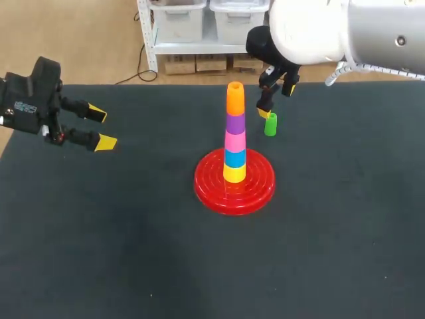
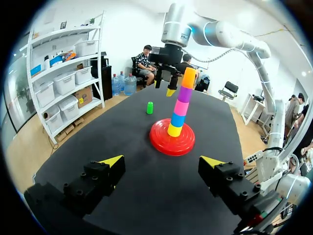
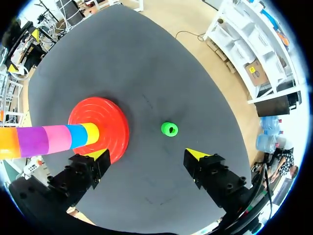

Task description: Pick up and stack the cylinders on the red base in this order: pink,purple,orange,green

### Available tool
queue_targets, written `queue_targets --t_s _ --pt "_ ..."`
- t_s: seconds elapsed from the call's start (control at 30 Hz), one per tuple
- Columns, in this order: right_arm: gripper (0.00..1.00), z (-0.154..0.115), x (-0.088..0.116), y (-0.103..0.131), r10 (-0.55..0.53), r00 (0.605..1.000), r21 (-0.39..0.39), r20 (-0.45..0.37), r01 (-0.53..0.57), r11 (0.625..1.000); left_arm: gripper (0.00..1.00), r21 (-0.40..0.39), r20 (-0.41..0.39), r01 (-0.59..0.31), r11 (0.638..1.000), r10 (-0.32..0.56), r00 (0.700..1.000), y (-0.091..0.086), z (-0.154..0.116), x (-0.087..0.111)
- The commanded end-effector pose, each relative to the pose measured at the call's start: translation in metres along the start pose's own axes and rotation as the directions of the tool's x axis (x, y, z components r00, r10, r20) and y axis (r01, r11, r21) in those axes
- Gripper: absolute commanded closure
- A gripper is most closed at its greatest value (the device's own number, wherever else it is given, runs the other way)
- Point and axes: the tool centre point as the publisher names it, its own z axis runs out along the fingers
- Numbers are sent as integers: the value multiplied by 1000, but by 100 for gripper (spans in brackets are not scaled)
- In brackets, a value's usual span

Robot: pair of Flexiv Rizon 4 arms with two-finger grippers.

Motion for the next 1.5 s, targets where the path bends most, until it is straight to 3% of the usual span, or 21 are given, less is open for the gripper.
queue_targets --t_s 0.03,0.3,0.7,1.0,1.03,1.1,1.17,1.5 --pt "0 10 2 -9 39 999 3 -12 -39 999 0 -1 6 -3 1000 3 1000 0 0 2" --pt "0 44 -3 -38 160 987 -49 -28 -161 986 0 -1 6 -3 1000 3 1000 0 0 2" --pt "0 61 -25 -41 170 979 -16 -115 -173 985 0 -1 6 -3 1000 3 1000 0 0 2" --pt "1 73 -26 -46 191 970 -6 -152 -194 981 0 -1 6 -3 1000 3 1000 0 0 2" --pt "8 74 -26 -47 193 969 -6 -153 -196 981 0 -1 6 -3 1000 3 1000 0 0 2" --pt "38 77 -25 -49 200 967 -4 -160 -203 979 0 -1 6 -3 1000 3 1000 0 0 2" --pt "51 79 -25 -49 204 965 -2 -163 -207 978 0 -1 6 -3 1000 3 1000 0 0 2" --pt "57 85 -27 -51 213 961 0 -175 -217 976 0 -1 6 -3 1000 3 1000 0 0 2"
